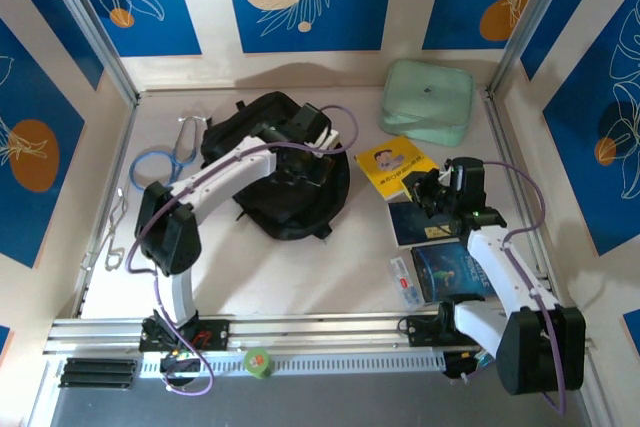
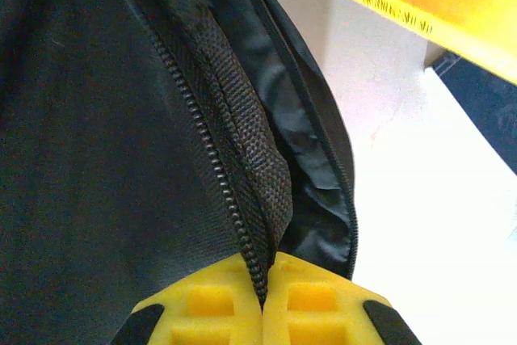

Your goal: Pack books, pencil case, and school supplies into a backpack

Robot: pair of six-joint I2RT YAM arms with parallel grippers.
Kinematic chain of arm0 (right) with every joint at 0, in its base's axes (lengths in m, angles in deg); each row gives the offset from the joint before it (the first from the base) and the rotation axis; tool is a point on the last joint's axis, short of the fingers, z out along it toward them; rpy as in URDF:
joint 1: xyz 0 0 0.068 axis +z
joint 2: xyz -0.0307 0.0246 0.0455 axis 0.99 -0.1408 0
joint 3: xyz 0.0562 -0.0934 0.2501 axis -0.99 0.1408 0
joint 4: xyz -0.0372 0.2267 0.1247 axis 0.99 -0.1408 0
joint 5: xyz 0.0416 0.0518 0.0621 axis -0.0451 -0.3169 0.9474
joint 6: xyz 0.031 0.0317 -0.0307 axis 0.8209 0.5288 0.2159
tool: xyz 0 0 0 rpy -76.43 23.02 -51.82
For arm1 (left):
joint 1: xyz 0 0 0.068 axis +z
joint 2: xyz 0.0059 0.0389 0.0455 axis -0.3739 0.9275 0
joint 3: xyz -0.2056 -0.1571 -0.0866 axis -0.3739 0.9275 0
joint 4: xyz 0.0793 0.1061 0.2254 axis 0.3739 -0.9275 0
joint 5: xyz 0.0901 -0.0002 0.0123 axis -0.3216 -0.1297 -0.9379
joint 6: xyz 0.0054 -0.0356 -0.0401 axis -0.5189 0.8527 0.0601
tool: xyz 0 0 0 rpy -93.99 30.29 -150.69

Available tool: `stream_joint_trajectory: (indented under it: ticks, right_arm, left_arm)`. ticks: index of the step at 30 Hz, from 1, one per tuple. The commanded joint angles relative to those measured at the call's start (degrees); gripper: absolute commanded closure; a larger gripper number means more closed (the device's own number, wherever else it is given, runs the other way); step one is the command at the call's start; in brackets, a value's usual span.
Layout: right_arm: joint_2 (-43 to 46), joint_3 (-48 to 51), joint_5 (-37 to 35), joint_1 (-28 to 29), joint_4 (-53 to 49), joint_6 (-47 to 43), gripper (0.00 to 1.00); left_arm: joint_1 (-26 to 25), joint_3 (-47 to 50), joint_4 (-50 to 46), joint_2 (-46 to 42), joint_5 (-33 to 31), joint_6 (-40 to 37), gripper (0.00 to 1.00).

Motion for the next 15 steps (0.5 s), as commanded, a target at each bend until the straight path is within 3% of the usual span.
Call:
stream_joint_trajectory:
  ticks: [1, 5, 8, 12, 15]
  right_arm:
    - [3.60, -1.93, -0.52, -0.24, -0.07, -4.86, 0.90]
    - [6.54, -2.60, 0.18, 0.86, -1.27, -8.12, 0.91]
    - [9.29, -3.50, -3.26, 2.84, -5.11, -9.82, 0.91]
    - [11.82, -5.17, -7.29, 4.68, -9.09, -11.08, 0.91]
    - [11.60, -5.82, -6.18, 7.14, -8.21, -11.04, 0.90]
  left_arm:
    - [1.13, -2.59, -0.68, -3.38, -1.89, -3.16, 0.98]
    - [2.38, -2.40, 3.31, -5.45, 1.08, -3.56, 0.99]
    - [2.98, -3.04, 5.18, -5.38, 2.10, -3.20, 0.99]
    - [3.20, -4.23, 6.09, -4.69, -0.18, -1.88, 1.00]
    - [3.44, -4.15, 8.10, -5.52, -1.90, -1.07, 1.00]
